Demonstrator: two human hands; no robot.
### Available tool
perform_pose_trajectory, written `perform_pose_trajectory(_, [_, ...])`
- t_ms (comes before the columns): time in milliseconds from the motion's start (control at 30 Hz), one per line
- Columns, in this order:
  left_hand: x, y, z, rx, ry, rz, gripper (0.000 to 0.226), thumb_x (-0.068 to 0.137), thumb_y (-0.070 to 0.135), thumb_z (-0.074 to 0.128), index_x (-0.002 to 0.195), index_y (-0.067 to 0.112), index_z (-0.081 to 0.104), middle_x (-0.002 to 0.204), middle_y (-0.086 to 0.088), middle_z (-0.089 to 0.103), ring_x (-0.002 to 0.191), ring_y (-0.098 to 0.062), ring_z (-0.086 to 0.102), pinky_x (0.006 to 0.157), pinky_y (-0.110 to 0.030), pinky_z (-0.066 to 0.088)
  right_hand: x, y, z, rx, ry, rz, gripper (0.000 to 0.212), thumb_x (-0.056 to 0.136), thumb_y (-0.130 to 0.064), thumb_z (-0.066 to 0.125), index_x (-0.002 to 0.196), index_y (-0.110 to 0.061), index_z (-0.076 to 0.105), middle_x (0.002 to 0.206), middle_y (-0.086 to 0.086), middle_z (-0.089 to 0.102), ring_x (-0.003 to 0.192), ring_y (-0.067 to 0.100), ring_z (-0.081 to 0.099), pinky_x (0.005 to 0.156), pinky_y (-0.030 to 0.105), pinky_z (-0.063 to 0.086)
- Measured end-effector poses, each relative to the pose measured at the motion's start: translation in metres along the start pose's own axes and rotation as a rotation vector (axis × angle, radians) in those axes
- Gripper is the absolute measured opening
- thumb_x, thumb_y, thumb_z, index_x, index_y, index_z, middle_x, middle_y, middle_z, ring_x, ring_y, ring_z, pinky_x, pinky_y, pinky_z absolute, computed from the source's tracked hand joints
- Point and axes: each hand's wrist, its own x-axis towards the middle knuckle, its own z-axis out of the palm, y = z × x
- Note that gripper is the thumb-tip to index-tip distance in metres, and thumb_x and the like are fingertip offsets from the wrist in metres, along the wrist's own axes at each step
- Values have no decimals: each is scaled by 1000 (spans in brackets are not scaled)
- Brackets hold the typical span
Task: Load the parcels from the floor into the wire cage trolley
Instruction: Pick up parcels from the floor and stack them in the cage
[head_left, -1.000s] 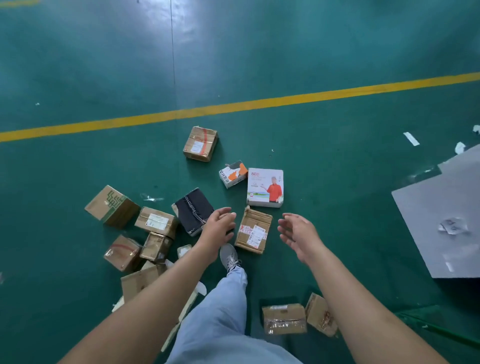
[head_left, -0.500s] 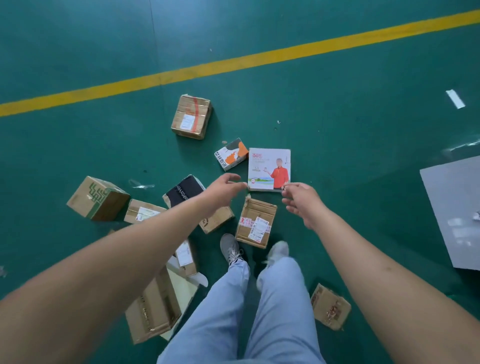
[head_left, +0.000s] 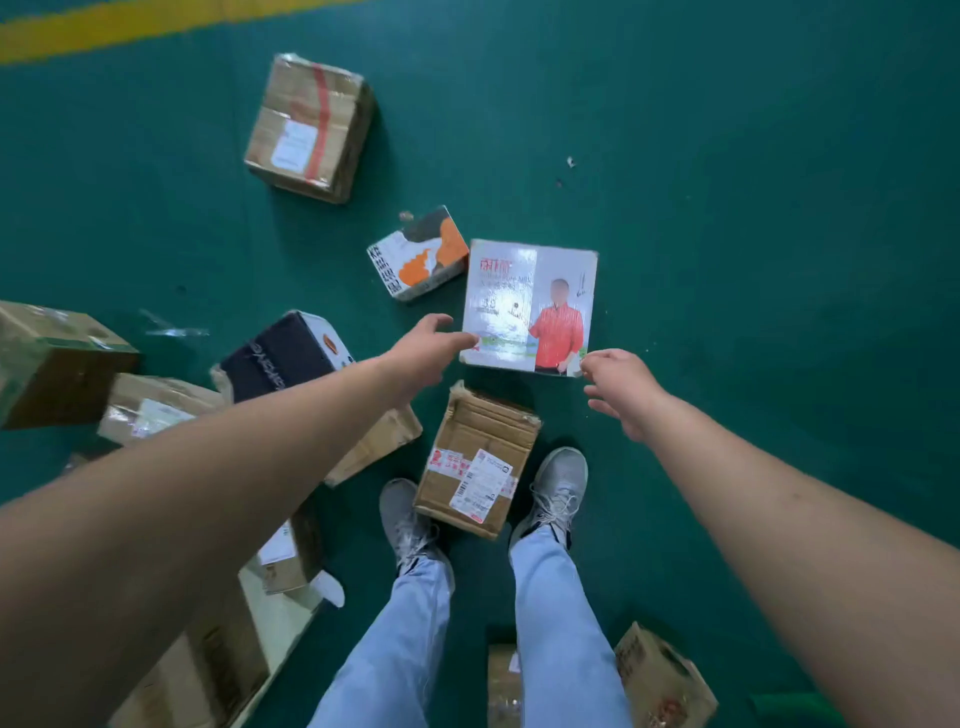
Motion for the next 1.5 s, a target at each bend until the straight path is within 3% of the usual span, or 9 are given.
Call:
perform_pose_trajectory(100, [72,-21,26,7,3,-19,76,97,40,67,159,23,27,150,-5,46,116,-20,53,106,-42,47,72,22,11,-23,17,11,13,101,-20,54,114,-20,58,129,1,53,112,20,53,106,44,50])
perform_pose_trajectory(367, [227,-74,72,67,92,-141,87,100,42,59,164,12,7,164,-10,30,143,-32,40,100,-40,39,218,82,29,-25,76,103,79,94,-27,62,161,-22,20,162,4,30,140,28,40,117,50,37])
perform_pose_trajectory(533, [268,-91,80,-32,22,-208,69,101,41,59,158,15,31,164,-5,32,149,-29,32,119,-47,27,259,99,50,34,23,133,52,98,-31,64,144,-18,44,133,-3,50,113,16,45,105,39,41])
perform_pose_trajectory(667, [255,-88,72,-144,98,-92,53,97,40,62,139,20,36,134,-5,55,111,-22,54,83,-33,44,250,93,54,73,120,58,62,92,-54,65,135,-21,35,120,-3,53,106,16,49,93,38,39])
perform_pose_trajectory(767, [226,-64,57,-291,94,3,51,87,54,67,121,30,38,123,-3,58,113,-23,61,95,-43,53,221,65,53,189,174,31,65,88,-70,59,121,-22,31,105,-5,49,96,12,49,91,38,38])
perform_pose_trajectory(933, [156,-25,25,-419,77,-25,53,60,73,65,95,44,37,124,-5,55,115,-32,60,98,-58,51,137,18,51,446,201,36,73,57,-89,61,92,-32,32,120,0,56,114,25,62,101,53,52])
perform_pose_trajectory(1200, [-53,10,-73,-558,315,-56,73,59,86,59,106,34,39,123,-6,49,107,-31,56,94,-51,52,-77,-47,83,552,111,32,76,70,-76,74,116,-28,37,122,6,56,107,28,65,88,60,58])
perform_pose_trajectory(1333, [-184,11,-134,-599,447,-39,56,66,73,61,96,32,39,118,-8,53,103,-31,57,88,-48,54,-208,-79,101,542,29,72,97,47,-62,80,129,-22,46,120,14,65,96,36,72,75,65,59])
perform_pose_trajectory(1500, [-342,-12,-198,-669,564,17,72,60,78,56,110,27,45,116,-6,55,105,-30,57,94,-50,51,-345,-94,126,436,-209,-58,96,56,-83,70,130,-22,63,120,13,73,103,39,73,87,64,57])
